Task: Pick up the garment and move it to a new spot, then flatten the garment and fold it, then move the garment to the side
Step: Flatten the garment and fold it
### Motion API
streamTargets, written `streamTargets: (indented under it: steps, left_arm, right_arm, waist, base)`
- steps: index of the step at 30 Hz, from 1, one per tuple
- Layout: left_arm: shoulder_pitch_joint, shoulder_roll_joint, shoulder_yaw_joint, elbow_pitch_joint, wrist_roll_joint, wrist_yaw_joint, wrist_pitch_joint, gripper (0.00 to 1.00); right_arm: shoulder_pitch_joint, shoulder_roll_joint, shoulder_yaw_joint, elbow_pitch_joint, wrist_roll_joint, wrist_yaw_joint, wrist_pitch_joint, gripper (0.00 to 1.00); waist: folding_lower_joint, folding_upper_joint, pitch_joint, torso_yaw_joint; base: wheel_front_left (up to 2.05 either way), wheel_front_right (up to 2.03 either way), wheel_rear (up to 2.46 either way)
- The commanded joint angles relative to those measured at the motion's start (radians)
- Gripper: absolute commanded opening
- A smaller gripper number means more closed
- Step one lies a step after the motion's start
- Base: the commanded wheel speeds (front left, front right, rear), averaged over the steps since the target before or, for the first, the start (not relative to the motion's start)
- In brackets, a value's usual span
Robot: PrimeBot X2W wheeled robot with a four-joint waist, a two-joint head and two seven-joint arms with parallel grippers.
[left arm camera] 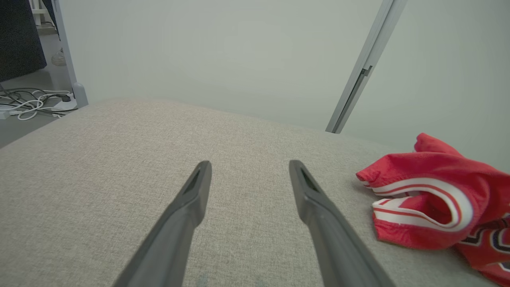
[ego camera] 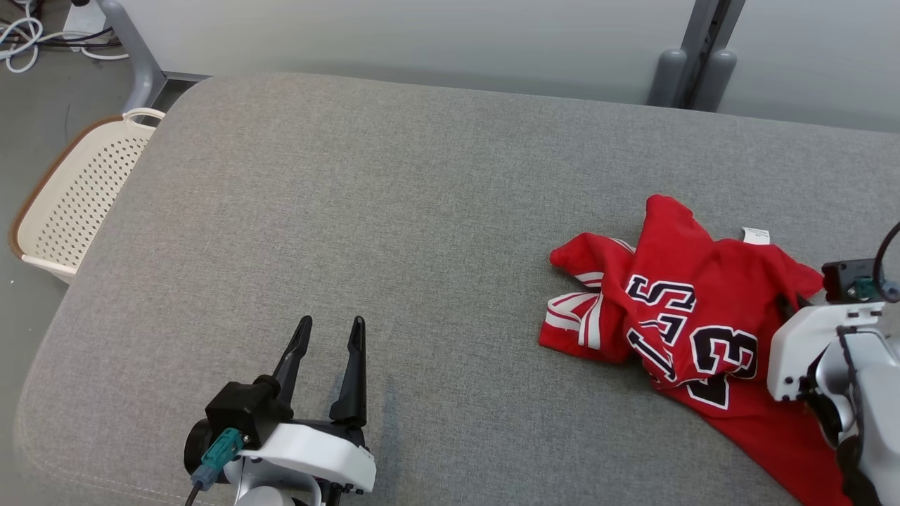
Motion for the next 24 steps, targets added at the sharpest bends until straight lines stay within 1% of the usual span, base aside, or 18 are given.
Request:
streamTargets:
  steps: [1, 4, 8, 13, 17, 20, 24]
  left_arm:
    - [-0.014, 0.004, 0.002, 0.001, 0.007, -0.003, -0.004, 1.00]
    - [-0.011, 0.004, 0.002, 0.001, 0.008, -0.002, -0.004, 1.00]
    - [-0.010, 0.004, -0.003, -0.005, 0.012, -0.004, -0.004, 1.00]
    - [-0.009, 0.004, -0.011, -0.013, 0.015, -0.008, -0.004, 1.00]
    - [-0.010, 0.004, -0.014, -0.014, 0.016, -0.007, -0.004, 1.00]
    - [-0.012, 0.004, -0.016, -0.016, 0.014, -0.007, -0.004, 1.00]
    - [-0.020, 0.004, -0.019, -0.018, 0.008, -0.004, -0.004, 1.00]
  right_arm:
    - [-0.020, -0.016, 0.003, 0.006, 0.010, 0.000, -0.017, 0.00]
    - [-0.048, -0.038, 0.008, 0.023, 0.024, 0.000, -0.055, 0.00]
    - [-0.108, -0.076, -0.018, 0.040, 0.025, 0.000, -0.107, 0.00]
    - [-0.186, -0.125, -0.067, 0.052, -0.023, 0.000, -0.155, 0.00]
    - [-0.252, -0.150, -0.100, 0.055, -0.061, 0.000, -0.175, 0.00]
    - [-0.294, -0.165, -0.121, 0.056, -0.096, 0.000, -0.193, 0.00]
    - [-0.339, -0.166, -0.143, 0.054, -0.139, 0.000, -0.220, 0.00]
  waist:
    - [0.0000, 0.0000, -0.001, 0.000]
    - [0.0000, 0.0000, -0.004, -0.002]
    - [0.0000, 0.0000, -0.006, -0.004]
    - [0.0000, 0.0000, 0.002, 0.003]
    - [0.0000, 0.0000, 0.010, 0.010]
    - [0.0000, 0.0000, 0.016, 0.013]
    - [0.0000, 0.0000, 0.026, 0.018]
  base:
    - [0.00, 0.00, 0.00]
    - [0.00, 0.00, 0.00]
    - [0.00, 0.00, 0.00]
    - [0.00, 0.00, 0.00]
    - [0.00, 0.00, 0.00]
    - [0.00, 0.00, 0.00]
    - [0.00, 0.00, 0.00]
